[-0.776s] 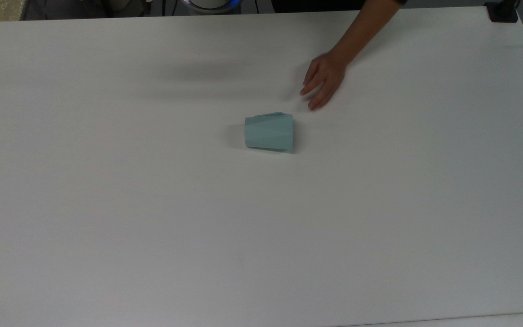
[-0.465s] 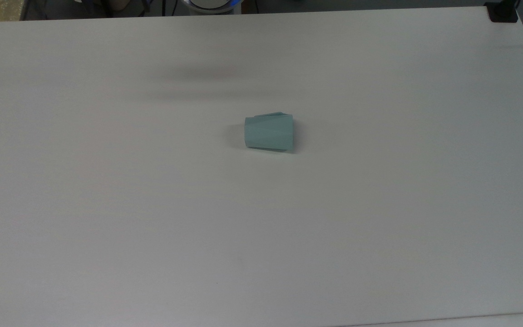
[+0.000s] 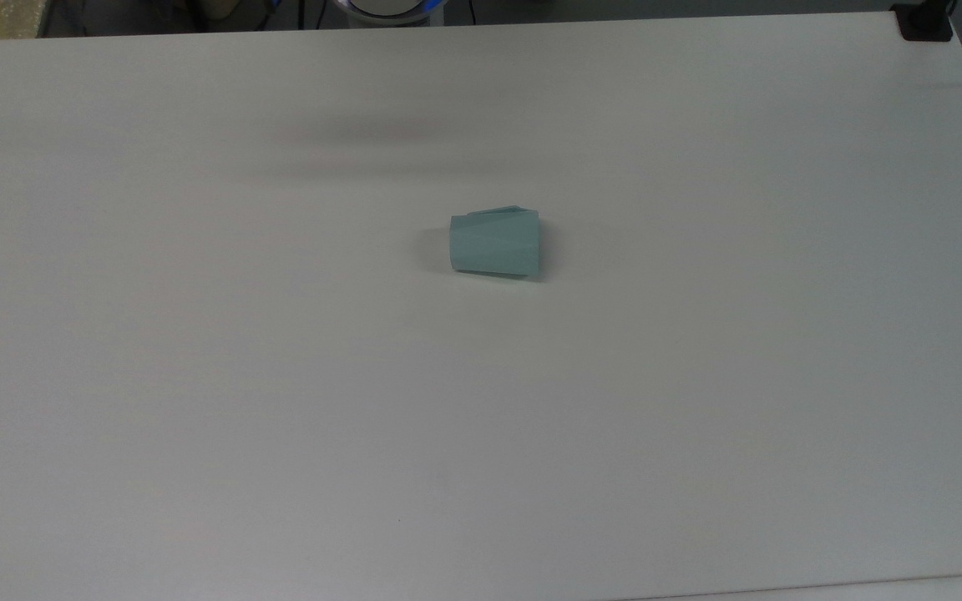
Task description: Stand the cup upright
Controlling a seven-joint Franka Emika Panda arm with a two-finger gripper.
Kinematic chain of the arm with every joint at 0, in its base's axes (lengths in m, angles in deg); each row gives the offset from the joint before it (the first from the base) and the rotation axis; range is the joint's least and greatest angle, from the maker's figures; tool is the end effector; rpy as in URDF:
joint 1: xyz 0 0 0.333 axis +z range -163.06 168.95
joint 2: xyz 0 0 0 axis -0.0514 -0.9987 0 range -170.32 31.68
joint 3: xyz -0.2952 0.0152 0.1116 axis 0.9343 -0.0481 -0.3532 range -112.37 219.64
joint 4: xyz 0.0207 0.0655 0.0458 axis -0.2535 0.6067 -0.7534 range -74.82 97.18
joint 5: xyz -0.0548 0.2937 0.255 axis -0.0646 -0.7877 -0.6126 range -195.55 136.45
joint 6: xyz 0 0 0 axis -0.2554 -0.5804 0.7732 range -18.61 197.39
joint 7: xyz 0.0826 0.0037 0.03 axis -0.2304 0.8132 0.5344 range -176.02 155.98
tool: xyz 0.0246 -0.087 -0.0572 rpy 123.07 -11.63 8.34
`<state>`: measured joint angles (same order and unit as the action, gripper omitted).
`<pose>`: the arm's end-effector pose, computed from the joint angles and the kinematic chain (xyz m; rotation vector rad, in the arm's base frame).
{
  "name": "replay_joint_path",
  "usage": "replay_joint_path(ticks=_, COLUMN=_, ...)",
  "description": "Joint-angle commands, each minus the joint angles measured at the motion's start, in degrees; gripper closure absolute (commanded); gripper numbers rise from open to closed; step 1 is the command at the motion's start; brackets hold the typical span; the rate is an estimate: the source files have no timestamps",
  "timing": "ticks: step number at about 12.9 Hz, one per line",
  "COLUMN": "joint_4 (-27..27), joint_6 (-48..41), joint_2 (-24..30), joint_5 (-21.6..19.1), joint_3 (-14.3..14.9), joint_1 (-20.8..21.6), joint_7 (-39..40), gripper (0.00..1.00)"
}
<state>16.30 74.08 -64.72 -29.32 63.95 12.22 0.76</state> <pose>0.5320 -0.0140 0.6277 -3.1216 -0.2670 -0.0316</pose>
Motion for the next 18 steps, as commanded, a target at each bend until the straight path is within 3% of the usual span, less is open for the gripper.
replay_joint_path(ticks=1, joint_4=-0.46, joint_6=0.14, joint_2=-0.28, joint_5=3.00, joint_3=-5.63, joint_1=2.49, joint_7=-12.13, gripper=0.00)
replay_joint_path(ticks=3, joint_4=-0.72, joint_6=2.86, joint_2=-2.82, joint_5=8.89, joint_3=-7.67, joint_1=8.70, joint_7=-22.24, gripper=0.00)
replay_joint_path(ticks=7, joint_4=-3.88, joint_6=2.96, joint_2=-10.64, joint_5=22.76, joint_3=-7.76, joint_1=23.21, joint_7=-39.65, gripper=0.00)
replay_joint_path(ticks=10, joint_4=-8.26, joint_6=1.83, joint_2=-17.75, joint_5=32.17, joint_3=-7.67, joint_1=30.77, joint_7=-49.07, gripper=0.00)
replay_joint_path(ticks=13, joint_4=-18.19, joint_6=-7.20, joint_2=-28.04, joint_5=37.20, joint_3=-7.67, joint_1=35.27, joint_7=-50.86, gripper=0.00)
replay_joint_path(ticks=18, joint_4=-17.95, joint_6=-10.57, joint_2=-36.14, joint_5=46.86, joint_3=-7.41, joint_1=43.27, joint_7=-55.51, gripper=0.00)
